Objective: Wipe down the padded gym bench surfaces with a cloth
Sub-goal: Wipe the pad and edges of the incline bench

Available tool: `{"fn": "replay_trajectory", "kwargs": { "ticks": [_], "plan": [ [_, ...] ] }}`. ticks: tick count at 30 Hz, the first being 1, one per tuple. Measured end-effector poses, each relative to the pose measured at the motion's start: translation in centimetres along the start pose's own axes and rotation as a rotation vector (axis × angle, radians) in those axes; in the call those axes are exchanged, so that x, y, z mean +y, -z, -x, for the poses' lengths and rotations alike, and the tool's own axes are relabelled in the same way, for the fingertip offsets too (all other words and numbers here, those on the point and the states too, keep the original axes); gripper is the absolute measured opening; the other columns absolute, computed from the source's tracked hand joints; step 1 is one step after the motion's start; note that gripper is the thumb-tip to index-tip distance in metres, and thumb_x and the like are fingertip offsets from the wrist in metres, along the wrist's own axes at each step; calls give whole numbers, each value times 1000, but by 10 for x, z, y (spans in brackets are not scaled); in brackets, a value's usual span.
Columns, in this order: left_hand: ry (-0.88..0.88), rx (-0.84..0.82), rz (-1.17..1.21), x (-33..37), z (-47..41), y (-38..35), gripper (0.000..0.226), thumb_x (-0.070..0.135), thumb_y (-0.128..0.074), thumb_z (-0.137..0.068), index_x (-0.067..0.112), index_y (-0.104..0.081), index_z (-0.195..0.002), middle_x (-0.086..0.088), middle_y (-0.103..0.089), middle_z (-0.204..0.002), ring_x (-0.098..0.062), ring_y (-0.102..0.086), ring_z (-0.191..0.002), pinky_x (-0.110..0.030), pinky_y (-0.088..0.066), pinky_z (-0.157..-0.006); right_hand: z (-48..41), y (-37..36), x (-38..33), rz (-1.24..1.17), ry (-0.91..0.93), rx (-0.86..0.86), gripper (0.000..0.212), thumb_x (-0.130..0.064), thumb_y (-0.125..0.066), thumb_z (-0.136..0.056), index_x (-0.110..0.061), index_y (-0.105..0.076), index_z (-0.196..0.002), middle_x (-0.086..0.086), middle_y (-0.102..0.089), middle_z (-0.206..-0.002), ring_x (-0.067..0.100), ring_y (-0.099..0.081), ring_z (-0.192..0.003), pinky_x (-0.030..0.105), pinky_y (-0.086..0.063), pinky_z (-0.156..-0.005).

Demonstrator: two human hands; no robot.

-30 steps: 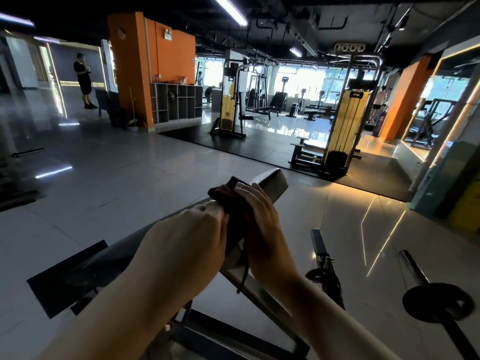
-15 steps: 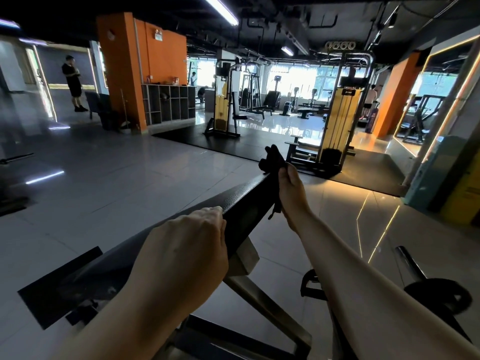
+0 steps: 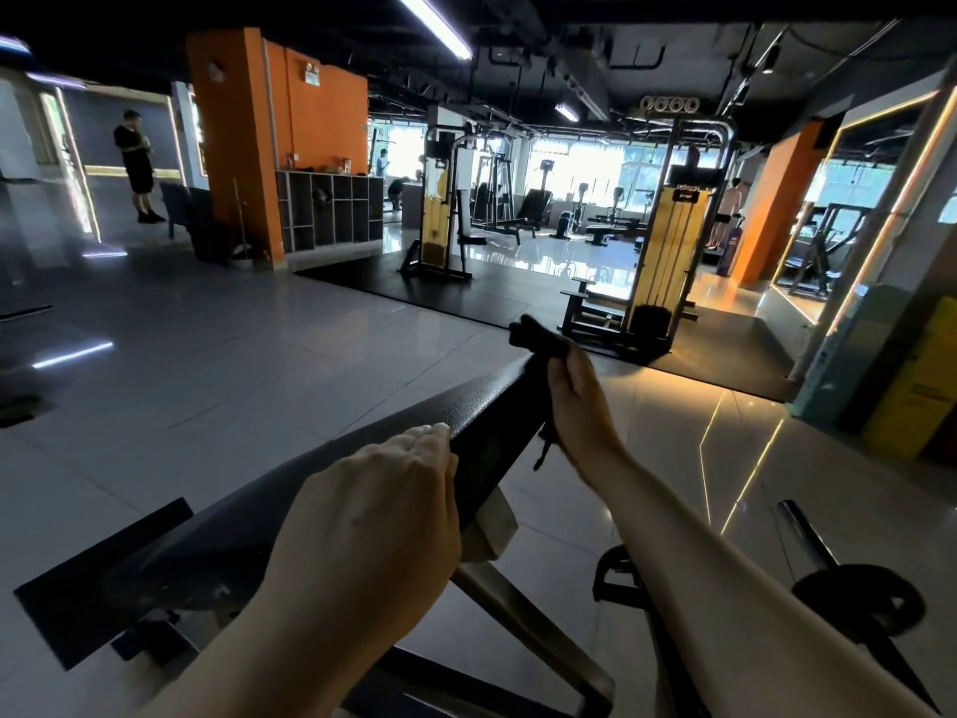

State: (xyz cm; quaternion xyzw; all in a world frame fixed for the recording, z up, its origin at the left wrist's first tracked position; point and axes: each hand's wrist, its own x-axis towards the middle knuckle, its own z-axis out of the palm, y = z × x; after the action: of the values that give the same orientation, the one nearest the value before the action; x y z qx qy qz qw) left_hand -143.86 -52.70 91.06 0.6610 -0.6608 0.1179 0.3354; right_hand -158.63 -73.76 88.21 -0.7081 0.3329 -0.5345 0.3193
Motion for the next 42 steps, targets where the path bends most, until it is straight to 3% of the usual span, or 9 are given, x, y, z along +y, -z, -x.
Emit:
{"fn": "replay_trajectory", "kwargs": {
  "ticks": [6,10,12,15,18,25,35,39,42],
  "plan": [
    [-29,-43,64,-1,3,0,44,36,-36,-104,20,-47,-144,4,-54,-145,-8,-56,-126,-15,-41,-97,8,-4,-9,-30,-164,122,26,-25,-37,-109,-40,-54,-119,8,-62,-112,17,-60,-90,36,-49,-74],
    [-39,-28,74,-4,3,-6,27,31,-48,-100,18,-61,-120,4,-71,-104,-4,-66,-80,-15,-51,-71,91,-28,-44,-2,35,-14,41,-44,-37,-103,-44,-40,-144,-6,-45,-147,7,-50,-130,42,-50,-104],
    [-60,-7,46,-2,4,-4,21,32,-50,-97,20,-62,-111,10,-67,-88,2,-48,-61,-5,-31,-55,123,-38,-64,60,217,-97,50,-60,-36,-101,-39,-43,-145,-7,-42,-152,14,-38,-143,48,-38,-114],
    [-91,11,55,0,6,4,33,38,-37,-97,19,-60,-113,15,-59,-82,2,-45,-60,-6,-28,-57,112,-28,-59,88,331,-192,46,-57,-36,-102,-40,-42,-144,-17,-40,-152,14,-35,-145,47,-34,-118],
    [-69,17,175,-2,12,12,42,38,-31,-99,17,-63,-115,12,-65,-84,5,-53,-63,-10,-42,-61,75,-17,-52,15,92,-138,36,-45,-38,-101,-56,-41,-136,-7,-47,-143,19,-45,-136,54,-43,-109],
    [10,5,411,-22,38,26,39,51,-30,-95,26,-59,-95,16,-56,-64,7,-60,-62,-8,-42,-53,159,-47,-92,70,206,-185,47,-33,-37,-104,-31,-35,-152,-12,-32,-158,13,-25,-150,48,-31,-120],
    [221,-9,616,-41,53,28,26,31,-33,-105,28,-53,-88,3,-59,-69,-3,-60,-61,-15,-46,-54,142,-54,-94,99,125,-89,42,-33,-35,-105,-29,-38,-147,-9,-40,-146,16,-38,-139,48,-38,-114],
    [282,-22,754,-42,58,24,25,19,-49,-101,39,-59,-92,10,-67,-84,4,-65,-83,-18,-52,-77,198,-73,-121,223,348,-152,45,-22,-39,-105,-28,-34,-150,-19,-30,-156,9,-19,-151,27,-23,-123],
    [280,22,616,-41,59,23,37,0,-57,-95,36,-54,-88,19,-64,-78,19,-58,-77,-3,-44,-72,194,-64,-119,280,416,-253,45,-28,-37,-105,-27,-33,-150,-10,-33,-158,13,-18,-152,34,-23,-124]
  ]
}}
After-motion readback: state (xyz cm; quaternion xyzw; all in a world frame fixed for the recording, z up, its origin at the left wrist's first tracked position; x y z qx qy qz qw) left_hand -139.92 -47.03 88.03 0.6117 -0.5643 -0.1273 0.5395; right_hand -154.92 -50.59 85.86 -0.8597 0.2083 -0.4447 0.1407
